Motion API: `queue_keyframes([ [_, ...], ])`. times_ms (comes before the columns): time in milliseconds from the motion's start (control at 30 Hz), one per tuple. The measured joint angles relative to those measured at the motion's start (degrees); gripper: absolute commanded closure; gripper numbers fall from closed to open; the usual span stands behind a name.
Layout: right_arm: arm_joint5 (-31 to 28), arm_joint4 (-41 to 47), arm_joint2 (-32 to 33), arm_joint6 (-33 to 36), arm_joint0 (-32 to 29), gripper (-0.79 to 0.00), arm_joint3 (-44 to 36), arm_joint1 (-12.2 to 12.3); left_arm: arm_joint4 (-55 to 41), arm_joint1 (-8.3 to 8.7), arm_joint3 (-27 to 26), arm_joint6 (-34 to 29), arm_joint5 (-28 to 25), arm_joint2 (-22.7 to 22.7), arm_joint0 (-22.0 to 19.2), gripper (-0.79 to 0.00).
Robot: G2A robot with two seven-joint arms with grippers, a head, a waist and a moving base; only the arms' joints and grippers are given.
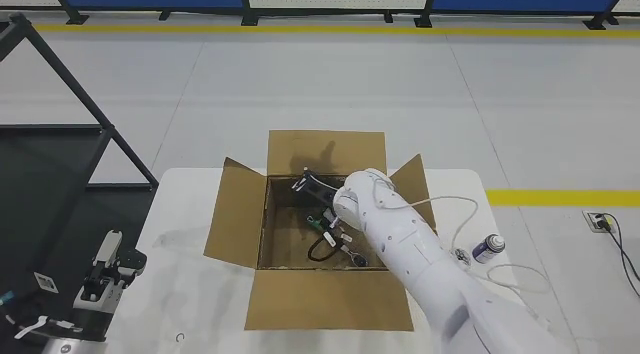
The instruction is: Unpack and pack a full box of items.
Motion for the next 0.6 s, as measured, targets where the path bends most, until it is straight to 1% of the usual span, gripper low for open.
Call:
queue_keyframes([
  [133, -0.9, -0.7, 0.6, 0.0, -0.3, -0.785, -3.5, 1.2, 0.0, 0.0, 0.0, 0.0, 0.0, 0.0, 0.0, -0.785],
  [233, -2.5, -1.0, 1.6, -0.3, -0.7, -0.785, -6.6, 2.7, 0.0, 0.0, 0.0, 0.0, 0.0, 0.0, 0.0, -0.785],
  [333, -2.6, -1.6, 2.8, 0.6, -1.6, -0.785, -10.4, 4.5, 0.0, 0.0, 0.0, 0.0, 0.0, 0.0, 0.0, -0.785],
  [433, -3.0, -2.3, 4.3, 3.0, -3.1, -0.785, -16.1, 6.6, 0.0, 0.0, 0.0, 0.0, 0.0, 0.0, 0.0, -0.785],
  [500, -2.4, -2.9, 5.8, 5.5, -4.5, -0.785, -21.1, 8.4, 0.0, 0.0, 0.0, 0.0, 0.0, 0.0, 0.0, -0.785],
  [600, -1.8, -4.1, 9.0, 9.1, -7.8, -0.785, -30.6, 11.5, 0.0, 0.0, 0.0, 0.0, 0.0, 0.0, 0.0, -0.785],
])
